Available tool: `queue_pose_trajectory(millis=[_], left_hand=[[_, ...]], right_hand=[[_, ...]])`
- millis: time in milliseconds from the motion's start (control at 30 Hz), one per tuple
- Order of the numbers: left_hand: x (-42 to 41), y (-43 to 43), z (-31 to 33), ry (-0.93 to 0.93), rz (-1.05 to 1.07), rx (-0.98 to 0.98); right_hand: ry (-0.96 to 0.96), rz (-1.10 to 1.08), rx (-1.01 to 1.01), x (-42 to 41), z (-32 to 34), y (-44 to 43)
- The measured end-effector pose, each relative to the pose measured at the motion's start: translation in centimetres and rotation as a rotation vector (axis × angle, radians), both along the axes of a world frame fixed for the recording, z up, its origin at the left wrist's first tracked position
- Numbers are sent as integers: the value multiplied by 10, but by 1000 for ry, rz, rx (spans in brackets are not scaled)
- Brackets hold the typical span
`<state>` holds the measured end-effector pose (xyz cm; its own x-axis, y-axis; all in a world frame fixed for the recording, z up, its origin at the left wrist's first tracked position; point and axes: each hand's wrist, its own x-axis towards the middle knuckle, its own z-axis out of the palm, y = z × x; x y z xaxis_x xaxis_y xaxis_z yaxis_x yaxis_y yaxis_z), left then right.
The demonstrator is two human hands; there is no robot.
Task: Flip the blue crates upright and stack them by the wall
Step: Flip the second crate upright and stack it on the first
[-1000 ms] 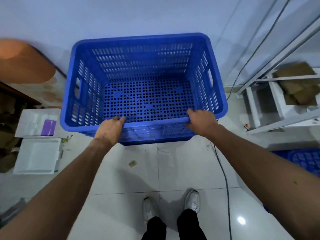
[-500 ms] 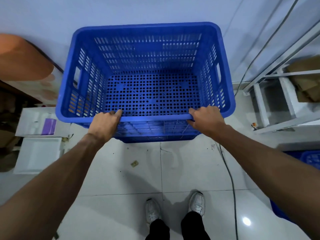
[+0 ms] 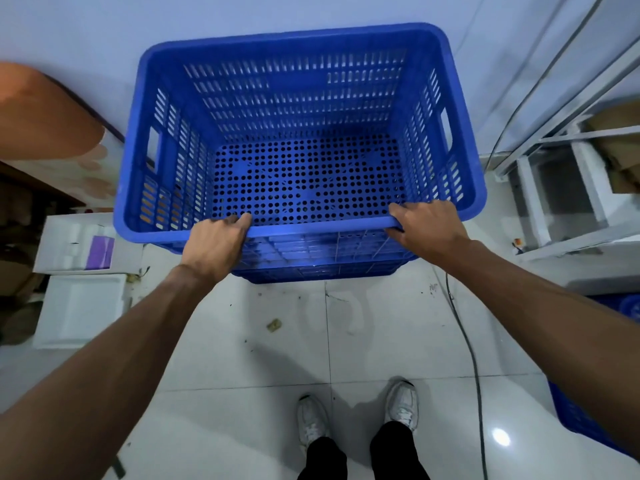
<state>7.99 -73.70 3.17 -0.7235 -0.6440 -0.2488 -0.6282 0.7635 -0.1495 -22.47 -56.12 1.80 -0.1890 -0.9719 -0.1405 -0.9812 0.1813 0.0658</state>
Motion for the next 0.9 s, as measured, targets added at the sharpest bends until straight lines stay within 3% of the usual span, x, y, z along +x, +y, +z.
queue_pose_trajectory(millis=[600, 900], left_hand=[[3, 8, 0, 15, 92, -41], [3, -2, 0, -13, 28, -46]], right_hand=[[-39, -122, -32, 17, 3, 3], [-17, -135, -15, 15, 0, 0]])
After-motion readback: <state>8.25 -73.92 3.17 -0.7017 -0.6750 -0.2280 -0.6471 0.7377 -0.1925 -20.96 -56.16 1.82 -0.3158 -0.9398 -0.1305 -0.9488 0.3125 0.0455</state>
